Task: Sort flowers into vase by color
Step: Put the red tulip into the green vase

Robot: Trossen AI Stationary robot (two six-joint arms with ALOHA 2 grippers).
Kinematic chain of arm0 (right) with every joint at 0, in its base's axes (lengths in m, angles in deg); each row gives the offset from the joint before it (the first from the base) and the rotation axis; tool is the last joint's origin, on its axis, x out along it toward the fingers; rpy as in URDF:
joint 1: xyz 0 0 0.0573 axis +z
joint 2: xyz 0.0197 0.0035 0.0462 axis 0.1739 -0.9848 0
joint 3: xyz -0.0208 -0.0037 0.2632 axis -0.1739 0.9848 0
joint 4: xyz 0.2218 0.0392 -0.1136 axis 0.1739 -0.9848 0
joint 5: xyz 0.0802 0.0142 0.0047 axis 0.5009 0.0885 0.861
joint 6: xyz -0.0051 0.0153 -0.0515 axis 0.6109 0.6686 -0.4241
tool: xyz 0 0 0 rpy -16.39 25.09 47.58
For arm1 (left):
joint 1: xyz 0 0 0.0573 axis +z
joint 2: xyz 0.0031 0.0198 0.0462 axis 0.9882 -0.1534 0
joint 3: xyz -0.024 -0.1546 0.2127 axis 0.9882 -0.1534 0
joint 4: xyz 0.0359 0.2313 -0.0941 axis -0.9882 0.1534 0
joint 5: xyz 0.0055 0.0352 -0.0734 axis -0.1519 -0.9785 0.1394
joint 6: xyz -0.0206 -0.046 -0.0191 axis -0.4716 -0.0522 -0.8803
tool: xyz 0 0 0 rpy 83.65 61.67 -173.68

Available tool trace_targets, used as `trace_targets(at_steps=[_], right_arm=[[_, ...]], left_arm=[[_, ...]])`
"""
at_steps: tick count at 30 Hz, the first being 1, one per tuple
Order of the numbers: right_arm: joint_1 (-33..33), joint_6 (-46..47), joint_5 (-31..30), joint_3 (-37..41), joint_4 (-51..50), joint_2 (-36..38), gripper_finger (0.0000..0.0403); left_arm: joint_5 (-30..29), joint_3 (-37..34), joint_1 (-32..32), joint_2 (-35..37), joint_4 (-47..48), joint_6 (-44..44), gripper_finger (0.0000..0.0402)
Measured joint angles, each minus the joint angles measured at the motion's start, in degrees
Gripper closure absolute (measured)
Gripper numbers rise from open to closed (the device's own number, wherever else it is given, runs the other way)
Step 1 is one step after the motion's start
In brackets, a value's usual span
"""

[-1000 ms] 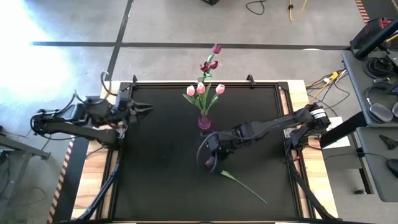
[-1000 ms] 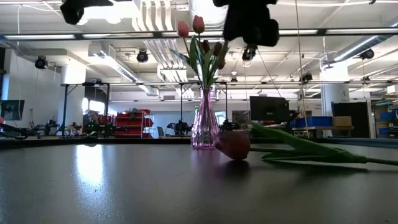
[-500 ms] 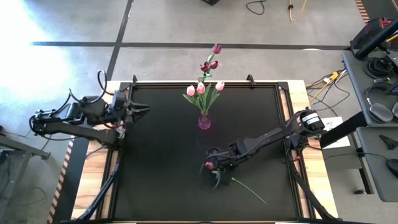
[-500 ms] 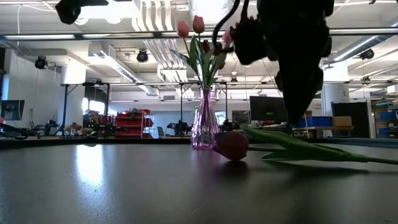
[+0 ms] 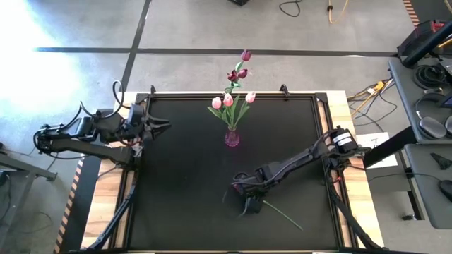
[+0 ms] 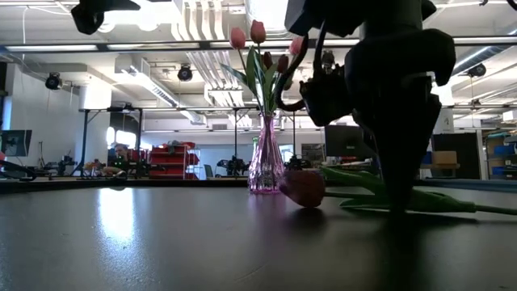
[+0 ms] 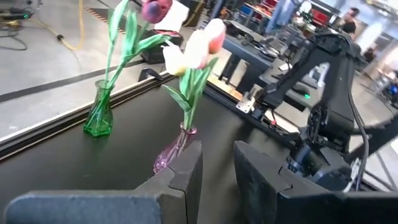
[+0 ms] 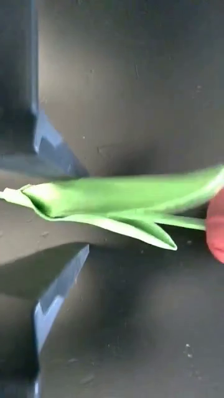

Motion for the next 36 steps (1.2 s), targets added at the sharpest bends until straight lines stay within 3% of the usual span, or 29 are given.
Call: trace_targets(at_steps=[5,6,11,16,21,28,36], right_arm=[[-0.1,-0.5,0.2,-1.9,2.2,0.9,0.037],[-0.1,-0.8,0.0,-2.7,2.0,1.6,0.0379],[-1.0,-2.6,-3.3,-9.1,1.6,6.7,0.0384],[-4.0,-6.1,-14.1,-17.2,1.4,12.9,0.0385],[-8.1,-15.3,-23.7,-28.4,3.6,15.5,0.0385],[-12.5,-30.0,-23.6,-42.4,13.5,12.7,0.0385],[-13.1,-36.7,-22.9,-49.4,18.4,8.1,0.0385]], left_arm=[[-2.2,0.0,0.0,0.0,0.3,-1.2,0.0324],[-2.2,0.0,0.0,0.0,0.1,-1.2,0.0324],[-0.6,0.2,0.0,0.0,-2.4,-0.1,0.0324],[5.6,1.2,0.0,0.0,-7.9,4.6,0.0324],[10.9,4.1,0.0,-2.7,-11.1,9.7,0.0324],[14.0,11.5,0.0,-12.4,-13.7,15.4,0.0319],[20.3,21.1,0.5,-22.3,-15.5,18.0,0.0287]])
